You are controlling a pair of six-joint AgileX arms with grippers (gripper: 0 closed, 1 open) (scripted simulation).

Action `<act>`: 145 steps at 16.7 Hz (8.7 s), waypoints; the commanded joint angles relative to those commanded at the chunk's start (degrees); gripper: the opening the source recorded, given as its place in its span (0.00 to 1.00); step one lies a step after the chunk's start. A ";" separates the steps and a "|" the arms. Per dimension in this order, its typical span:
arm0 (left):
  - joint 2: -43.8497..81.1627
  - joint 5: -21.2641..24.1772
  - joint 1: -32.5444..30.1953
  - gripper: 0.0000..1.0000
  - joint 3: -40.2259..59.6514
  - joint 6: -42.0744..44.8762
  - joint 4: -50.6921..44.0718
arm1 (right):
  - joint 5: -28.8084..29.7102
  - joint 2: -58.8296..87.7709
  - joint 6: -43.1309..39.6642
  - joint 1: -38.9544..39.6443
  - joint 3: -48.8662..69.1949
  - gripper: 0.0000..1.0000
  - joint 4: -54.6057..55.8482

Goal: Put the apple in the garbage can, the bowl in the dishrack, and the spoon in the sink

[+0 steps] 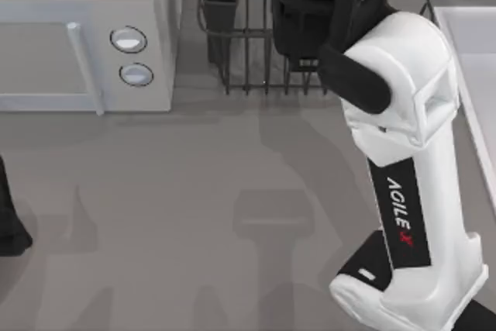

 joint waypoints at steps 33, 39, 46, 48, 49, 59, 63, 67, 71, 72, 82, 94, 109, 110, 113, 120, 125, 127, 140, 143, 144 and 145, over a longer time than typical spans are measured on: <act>0.00 0.00 0.00 1.00 0.00 0.00 0.00 | -9.65 16.01 -0.31 -9.31 1.62 1.00 14.56; 0.00 0.00 0.00 1.00 0.00 0.00 0.00 | -11.18 10.68 -0.04 -9.30 -2.48 1.00 17.69; 0.00 0.00 0.00 1.00 0.00 0.00 0.00 | -18.56 -20.54 0.57 -11.64 -31.16 1.00 31.64; 0.00 0.00 0.00 1.00 0.00 0.00 0.00 | -21.33 -33.37 0.41 -13.03 -44.81 1.00 36.06; 0.00 0.00 0.00 1.00 0.00 0.00 0.00 | -22.77 -40.06 0.26 -13.82 -52.29 1.00 38.19; 0.00 0.00 0.00 1.00 0.00 0.00 0.00 | -37.24 -110.28 -3.21 -25.49 -149.61 1.00 54.15; 0.00 0.00 0.00 1.00 0.00 0.00 0.00 | -41.84 -136.29 -4.01 -31.23 -187.71 1.00 58.19; 0.00 0.00 0.00 1.00 0.00 0.00 0.00 | -45.17 -158.13 -3.59 -36.77 -218.35 1.00 61.39; 0.00 0.00 0.00 1.00 0.00 0.00 0.00 | -47.07 -175.05 -2.06 -41.43 -239.61 1.00 63.73; 0.00 0.00 0.00 1.00 0.00 0.00 0.00 | -47.37 -178.43 -1.61 -42.39 -243.52 1.00 64.20; 0.00 0.00 0.00 1.00 0.00 0.00 0.00 | -48.11 -188.87 0.17 -45.46 -254.70 1.00 65.70; 0.00 0.00 0.00 1.00 0.00 0.00 0.00 | -47.93 -156.36 8.76 -45.42 -233.34 1.00 39.46; 0.00 0.00 0.00 1.00 0.00 0.00 0.00 | -48.11 -113.79 19.42 -45.34 -207.39 1.00 6.42; 0.00 0.00 0.00 1.00 0.00 0.00 0.00 | -48.11 -113.79 19.42 -45.34 -207.39 1.00 6.42; 0.00 0.00 0.00 1.00 0.00 0.00 0.00 | -48.10 -113.47 19.38 -45.36 -208.10 1.00 7.37; 0.00 0.00 0.00 1.00 0.00 0.00 0.00 | -48.12 -104.46 19.70 -45.20 -217.14 1.00 25.82; 0.00 0.00 0.00 1.00 0.00 0.00 0.00 | -48.12 -99.90 19.87 -45.11 -221.64 1.00 34.56; 0.00 0.00 0.00 1.00 0.00 0.00 0.00 | -48.12 -99.88 19.87 -45.10 -221.67 1.00 34.61; 0.00 0.00 0.00 1.00 0.00 0.00 0.00 | -48.12 -99.88 19.87 -45.10 -221.67 0.17 34.61; 0.00 0.00 0.00 1.00 0.00 0.00 0.00 | -48.12 -99.88 19.87 -45.10 -221.67 0.00 34.61; 0.00 0.00 0.00 1.00 0.00 0.00 0.00 | -48.12 -99.88 19.87 -45.10 -221.67 0.00 34.61; 0.00 0.00 0.00 1.00 0.00 0.00 0.00 | -48.12 -99.88 19.87 -45.10 -221.67 0.00 34.61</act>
